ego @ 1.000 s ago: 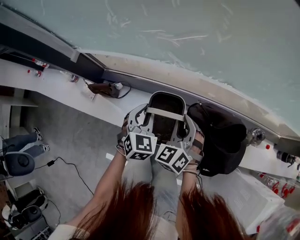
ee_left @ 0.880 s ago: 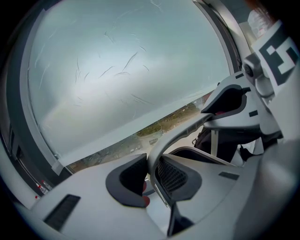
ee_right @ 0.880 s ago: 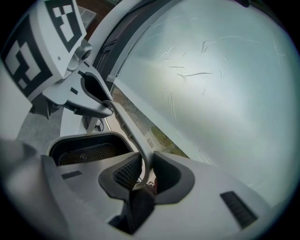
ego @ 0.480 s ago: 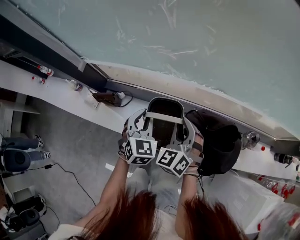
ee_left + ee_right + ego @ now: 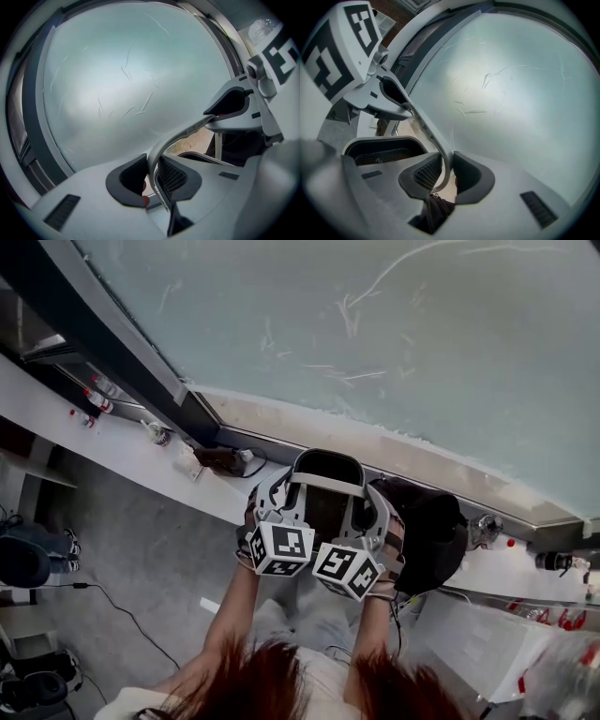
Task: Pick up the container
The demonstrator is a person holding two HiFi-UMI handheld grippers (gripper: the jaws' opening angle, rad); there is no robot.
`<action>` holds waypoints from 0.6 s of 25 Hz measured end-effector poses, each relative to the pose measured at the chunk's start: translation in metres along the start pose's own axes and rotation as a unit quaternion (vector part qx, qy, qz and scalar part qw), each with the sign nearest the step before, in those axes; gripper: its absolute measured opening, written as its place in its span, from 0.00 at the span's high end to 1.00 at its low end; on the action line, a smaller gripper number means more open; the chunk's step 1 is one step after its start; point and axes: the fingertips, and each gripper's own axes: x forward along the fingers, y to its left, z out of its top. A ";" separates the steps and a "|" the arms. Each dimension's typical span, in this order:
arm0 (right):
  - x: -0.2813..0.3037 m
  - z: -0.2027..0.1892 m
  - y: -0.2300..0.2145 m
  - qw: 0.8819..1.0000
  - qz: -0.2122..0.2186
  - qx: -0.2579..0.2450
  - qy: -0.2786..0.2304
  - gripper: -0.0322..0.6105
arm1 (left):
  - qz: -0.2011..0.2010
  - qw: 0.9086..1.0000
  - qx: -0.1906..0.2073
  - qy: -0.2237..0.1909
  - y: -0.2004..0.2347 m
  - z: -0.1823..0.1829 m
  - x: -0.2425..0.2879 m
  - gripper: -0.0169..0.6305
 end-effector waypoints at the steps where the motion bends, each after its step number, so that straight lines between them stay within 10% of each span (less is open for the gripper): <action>1: -0.004 0.004 -0.002 1.000 -0.004 0.001 -0.002 0.82 | 0.000 1.000 0.000 -0.004 0.002 0.004 -0.004 0.85; 15: -0.065 0.046 -0.006 0.999 -0.044 0.013 -0.025 0.81 | 0.001 0.999 0.002 -0.047 0.026 0.033 -0.068 0.85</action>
